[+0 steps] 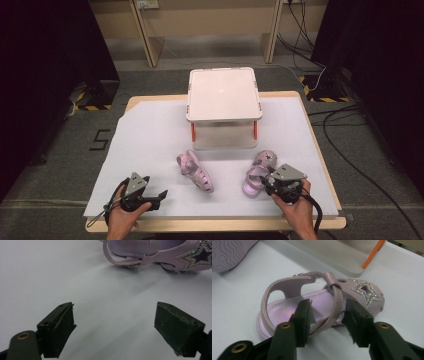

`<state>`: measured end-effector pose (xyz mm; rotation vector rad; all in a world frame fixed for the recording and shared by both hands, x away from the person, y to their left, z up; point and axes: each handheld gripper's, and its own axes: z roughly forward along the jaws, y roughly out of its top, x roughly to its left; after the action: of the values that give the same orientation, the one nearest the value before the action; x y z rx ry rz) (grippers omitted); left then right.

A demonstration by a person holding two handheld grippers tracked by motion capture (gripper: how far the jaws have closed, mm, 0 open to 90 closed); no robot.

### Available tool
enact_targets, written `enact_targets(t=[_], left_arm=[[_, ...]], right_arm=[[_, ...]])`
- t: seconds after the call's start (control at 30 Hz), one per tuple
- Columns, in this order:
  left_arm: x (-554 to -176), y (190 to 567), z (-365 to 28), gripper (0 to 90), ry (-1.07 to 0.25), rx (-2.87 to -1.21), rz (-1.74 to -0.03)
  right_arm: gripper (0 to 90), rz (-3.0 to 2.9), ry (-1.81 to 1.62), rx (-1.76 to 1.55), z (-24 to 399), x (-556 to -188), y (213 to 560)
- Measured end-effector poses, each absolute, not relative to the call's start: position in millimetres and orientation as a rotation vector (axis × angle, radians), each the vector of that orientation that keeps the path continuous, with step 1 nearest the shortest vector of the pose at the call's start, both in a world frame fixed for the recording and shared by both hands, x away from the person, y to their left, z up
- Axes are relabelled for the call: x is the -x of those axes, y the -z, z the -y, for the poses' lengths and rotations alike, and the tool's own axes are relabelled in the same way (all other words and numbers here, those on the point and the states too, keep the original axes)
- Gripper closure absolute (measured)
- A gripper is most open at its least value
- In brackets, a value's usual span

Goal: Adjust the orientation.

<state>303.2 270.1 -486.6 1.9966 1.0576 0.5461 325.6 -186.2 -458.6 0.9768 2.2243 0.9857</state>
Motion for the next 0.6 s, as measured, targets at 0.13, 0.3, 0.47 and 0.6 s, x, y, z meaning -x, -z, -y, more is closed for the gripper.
enact_targets(t=[0.13,0.3,0.47,0.6], left_arm=[[-303,486,-270,15.7,-0.544,-1.995,-1.058],[-304,486,-271,15.8,-0.543,-1.989,-1.063],[-305,487,-271,15.8,-0.541,-1.991,-1.069],[-305,486,-270,15.7,-0.541,-1.997,-1.060]], right_arm=[[66.1,-2.237,-0.931,-0.929,187,-325,456],[69.1,-2.188,-0.831,-0.877,197,-324,450],[60.2,-2.181,-0.916,-0.932,204,-325,452],[53.2,-2.171,-0.948,-0.946,203,-325,454]])
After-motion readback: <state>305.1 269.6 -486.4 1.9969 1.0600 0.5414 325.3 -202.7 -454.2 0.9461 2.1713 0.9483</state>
